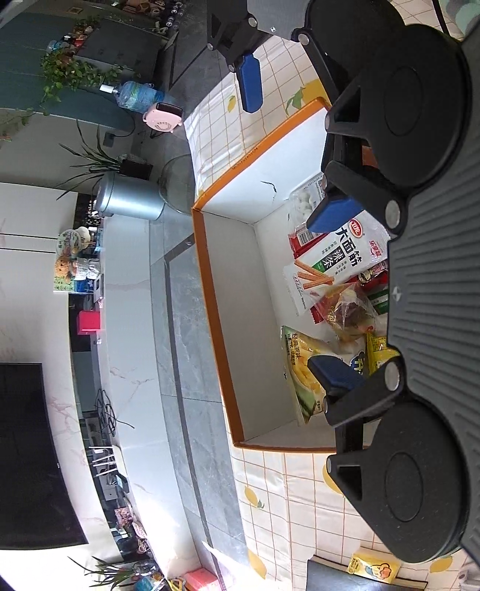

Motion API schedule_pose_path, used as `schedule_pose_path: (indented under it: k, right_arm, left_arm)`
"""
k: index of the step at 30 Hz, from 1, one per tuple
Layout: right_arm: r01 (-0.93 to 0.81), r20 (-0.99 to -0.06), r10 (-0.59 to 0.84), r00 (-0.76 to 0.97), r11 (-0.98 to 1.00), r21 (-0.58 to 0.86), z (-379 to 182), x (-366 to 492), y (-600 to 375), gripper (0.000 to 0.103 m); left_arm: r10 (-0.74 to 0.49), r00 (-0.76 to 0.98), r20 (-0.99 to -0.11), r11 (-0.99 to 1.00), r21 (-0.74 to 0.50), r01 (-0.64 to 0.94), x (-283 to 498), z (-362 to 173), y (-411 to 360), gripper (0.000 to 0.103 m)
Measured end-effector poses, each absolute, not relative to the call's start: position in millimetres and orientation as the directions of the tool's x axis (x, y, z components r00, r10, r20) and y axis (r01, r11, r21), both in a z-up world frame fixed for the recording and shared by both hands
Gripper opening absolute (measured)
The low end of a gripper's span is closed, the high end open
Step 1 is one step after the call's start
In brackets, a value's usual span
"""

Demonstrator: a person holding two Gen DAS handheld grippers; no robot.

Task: Organize snacks
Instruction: 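Raise both open tools out of the box toward the remaining snacks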

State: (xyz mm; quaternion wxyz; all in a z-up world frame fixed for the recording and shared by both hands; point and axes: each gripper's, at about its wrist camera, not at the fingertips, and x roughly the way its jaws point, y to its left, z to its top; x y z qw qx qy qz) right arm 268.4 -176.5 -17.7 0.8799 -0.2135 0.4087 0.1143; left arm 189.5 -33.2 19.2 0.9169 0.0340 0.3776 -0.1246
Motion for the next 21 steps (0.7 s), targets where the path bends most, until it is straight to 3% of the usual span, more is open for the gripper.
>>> schedule_pose_path:
  k: [11,21]
  right_arm:
    - [-0.239,-0.624,0.103,0.774,0.961,-0.138,-5.2,187.0,-212.5,0.081]
    - [-0.15,-0.518,0.109,0.848,0.988,-0.037,-18.4,111.0,-244.5,0.081]
  left_arm:
    - [-0.24,0.762,-0.601,0.961,-0.036,0.274,126.5,43.1,-39.9,0.089]
    - [-0.331,0.779,-0.533,0.935,-0.073,0.347,78.1,23.0,-59.9,0.089]
